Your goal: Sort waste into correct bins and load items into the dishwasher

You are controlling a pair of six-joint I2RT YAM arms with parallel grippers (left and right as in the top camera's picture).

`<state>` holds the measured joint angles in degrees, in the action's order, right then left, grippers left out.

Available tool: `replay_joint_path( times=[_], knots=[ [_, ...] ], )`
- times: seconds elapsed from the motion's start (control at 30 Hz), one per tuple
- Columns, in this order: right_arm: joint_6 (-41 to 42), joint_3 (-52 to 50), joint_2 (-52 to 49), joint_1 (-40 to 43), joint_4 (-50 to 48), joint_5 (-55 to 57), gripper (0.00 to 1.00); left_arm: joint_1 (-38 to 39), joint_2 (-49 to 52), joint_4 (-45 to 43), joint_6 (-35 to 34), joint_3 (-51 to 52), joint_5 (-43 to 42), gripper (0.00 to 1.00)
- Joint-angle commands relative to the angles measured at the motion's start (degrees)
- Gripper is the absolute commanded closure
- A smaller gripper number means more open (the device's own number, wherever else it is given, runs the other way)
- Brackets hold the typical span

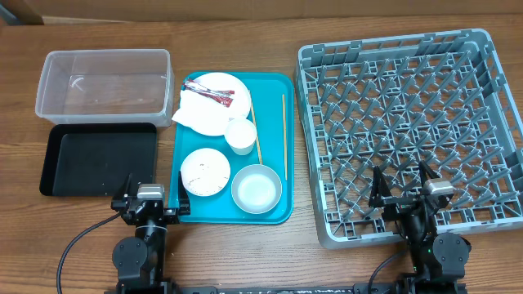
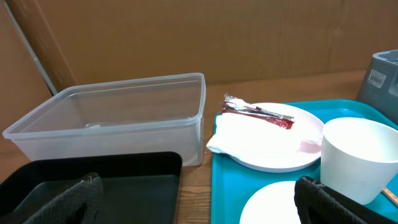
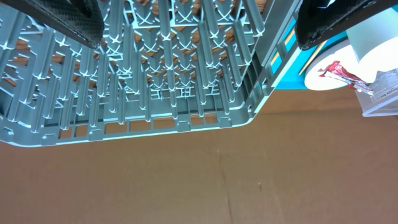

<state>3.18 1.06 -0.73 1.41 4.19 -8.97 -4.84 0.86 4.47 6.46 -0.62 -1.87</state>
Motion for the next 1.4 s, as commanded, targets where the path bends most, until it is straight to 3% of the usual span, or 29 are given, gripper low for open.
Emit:
replay_joint_path(
  times=[0.0, 1.03, 1.37],
  knots=[
    [-0.02, -0.59, 0.5, 0.15, -0.31, 0.35, 0.0, 0.33, -0.5, -0.04, 1.05, 0.35, 0.42, 0.0],
    [-0.02, -0.59, 0.5, 0.15, -0.31, 0.35, 0.0, 0.33, -0.5, -0.07, 1.09, 0.35, 0.44, 0.0],
    [-0.02, -0.59, 0.5, 0.17, -0.42, 0.35, 0.0, 0.33, -0.5, -0.07, 4.0, 0.35, 1.4, 0.0]
  ],
)
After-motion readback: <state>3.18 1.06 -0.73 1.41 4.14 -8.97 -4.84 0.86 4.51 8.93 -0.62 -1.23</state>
